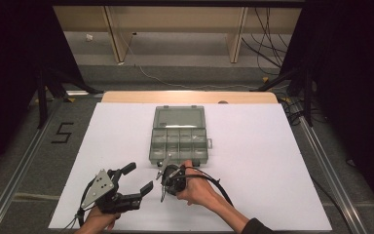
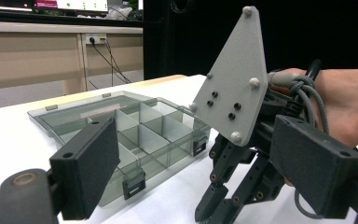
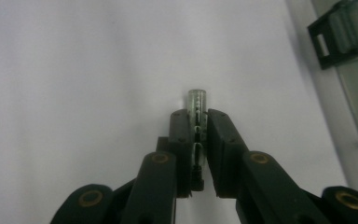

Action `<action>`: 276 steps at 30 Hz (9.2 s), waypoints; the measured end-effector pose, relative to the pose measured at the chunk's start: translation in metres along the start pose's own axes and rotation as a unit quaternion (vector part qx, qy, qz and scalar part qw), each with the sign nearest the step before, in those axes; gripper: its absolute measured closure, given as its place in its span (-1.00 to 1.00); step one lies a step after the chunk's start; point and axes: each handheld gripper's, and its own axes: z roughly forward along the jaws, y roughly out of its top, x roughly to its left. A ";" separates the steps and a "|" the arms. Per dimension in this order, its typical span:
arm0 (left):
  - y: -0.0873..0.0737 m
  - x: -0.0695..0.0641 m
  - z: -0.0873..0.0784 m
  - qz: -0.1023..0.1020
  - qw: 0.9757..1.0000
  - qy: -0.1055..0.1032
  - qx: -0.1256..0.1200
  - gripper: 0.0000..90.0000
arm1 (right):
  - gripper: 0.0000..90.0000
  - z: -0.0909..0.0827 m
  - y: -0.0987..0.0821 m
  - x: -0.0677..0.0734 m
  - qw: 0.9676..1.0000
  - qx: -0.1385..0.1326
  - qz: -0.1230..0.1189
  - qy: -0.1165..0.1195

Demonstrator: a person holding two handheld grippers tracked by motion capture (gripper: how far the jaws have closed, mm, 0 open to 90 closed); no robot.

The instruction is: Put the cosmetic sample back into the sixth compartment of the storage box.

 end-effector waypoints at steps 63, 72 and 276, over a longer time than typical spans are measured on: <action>-0.002 0.000 0.001 0.003 1.000 -0.001 0.007 -0.67 | 0.80 -0.035 0.004 -0.070 0.974 -0.177 0.120 -0.081; -0.002 0.000 0.001 0.004 1.000 -0.001 0.007 -0.67 | 0.80 -0.032 0.002 -0.077 0.972 -0.180 0.131 -0.079; -0.001 -0.001 0.000 0.008 1.000 -0.001 0.004 -0.67 | -0.63 -0.107 -0.151 0.006 0.896 -0.405 0.146 -0.112</action>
